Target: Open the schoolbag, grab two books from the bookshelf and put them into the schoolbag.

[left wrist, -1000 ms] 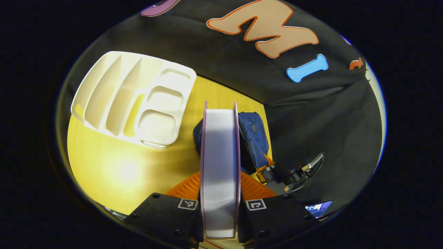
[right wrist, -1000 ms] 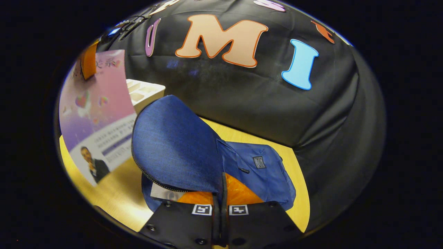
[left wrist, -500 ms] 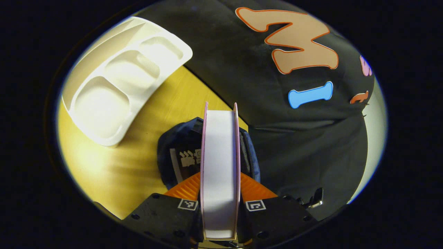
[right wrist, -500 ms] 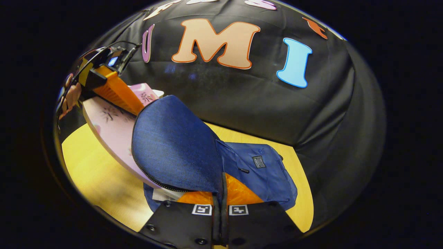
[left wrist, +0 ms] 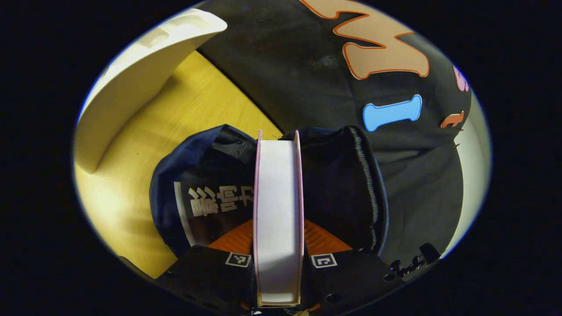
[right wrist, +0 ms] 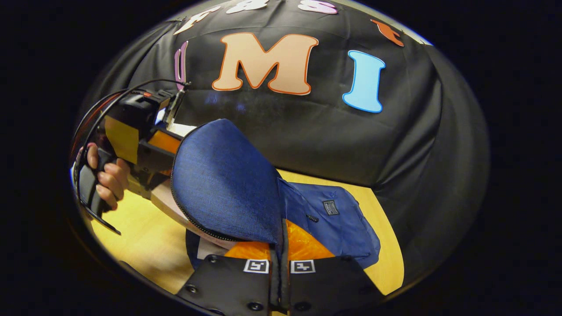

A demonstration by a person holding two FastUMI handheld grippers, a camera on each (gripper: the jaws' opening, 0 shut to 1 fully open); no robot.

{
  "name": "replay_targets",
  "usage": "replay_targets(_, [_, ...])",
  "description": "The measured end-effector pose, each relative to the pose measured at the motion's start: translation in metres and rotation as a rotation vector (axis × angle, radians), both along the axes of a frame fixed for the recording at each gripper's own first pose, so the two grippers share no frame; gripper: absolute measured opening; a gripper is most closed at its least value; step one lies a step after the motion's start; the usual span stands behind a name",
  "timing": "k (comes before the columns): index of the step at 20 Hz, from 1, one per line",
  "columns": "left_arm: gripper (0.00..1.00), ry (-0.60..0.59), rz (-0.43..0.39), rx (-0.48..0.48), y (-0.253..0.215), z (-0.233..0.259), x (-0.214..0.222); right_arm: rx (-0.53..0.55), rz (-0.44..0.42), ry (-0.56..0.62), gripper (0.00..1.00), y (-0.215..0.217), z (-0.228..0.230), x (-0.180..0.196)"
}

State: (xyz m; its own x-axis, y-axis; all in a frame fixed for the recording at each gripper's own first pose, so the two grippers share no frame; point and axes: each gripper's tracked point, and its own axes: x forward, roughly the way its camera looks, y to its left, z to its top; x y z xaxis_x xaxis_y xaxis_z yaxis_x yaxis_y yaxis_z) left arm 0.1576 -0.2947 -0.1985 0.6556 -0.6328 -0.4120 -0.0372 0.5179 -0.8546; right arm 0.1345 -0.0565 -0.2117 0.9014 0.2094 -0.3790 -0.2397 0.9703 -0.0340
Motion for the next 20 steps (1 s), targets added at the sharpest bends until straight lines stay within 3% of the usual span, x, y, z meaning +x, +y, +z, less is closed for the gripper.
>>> replay_targets(7, [0.36,0.003,0.041,-0.113,-0.024,-0.028,0.016,-0.004,0.013,-0.007,0.04,0.003,0.000,-0.003])
replay_targets(12, [0.39,0.021,0.033,-0.051,-0.028,-0.045,0.018,0.008,0.008,0.003,0.04,0.004,-0.002,-0.003])
replay_targets(14, [0.38,0.029,0.017,0.064,-0.023,-0.059,0.014,0.017,0.005,0.012,0.04,0.003,-0.005,-0.004])
replay_targets(16, [0.54,0.043,-0.016,0.181,-0.009,-0.067,0.003,0.027,0.003,0.020,0.04,0.004,-0.007,-0.004])
replay_targets(17, [0.73,0.037,-0.027,0.200,-0.008,-0.063,0.000,0.031,0.003,0.023,0.04,0.004,-0.009,-0.005])
replay_targets(19, [0.86,0.017,-0.018,0.249,0.005,-0.054,-0.007,0.028,0.005,0.028,0.04,0.006,-0.011,-0.006])
replay_targets(20, [0.87,0.012,-0.014,0.309,0.016,-0.056,-0.013,0.023,0.008,0.030,0.04,0.008,-0.012,-0.006])
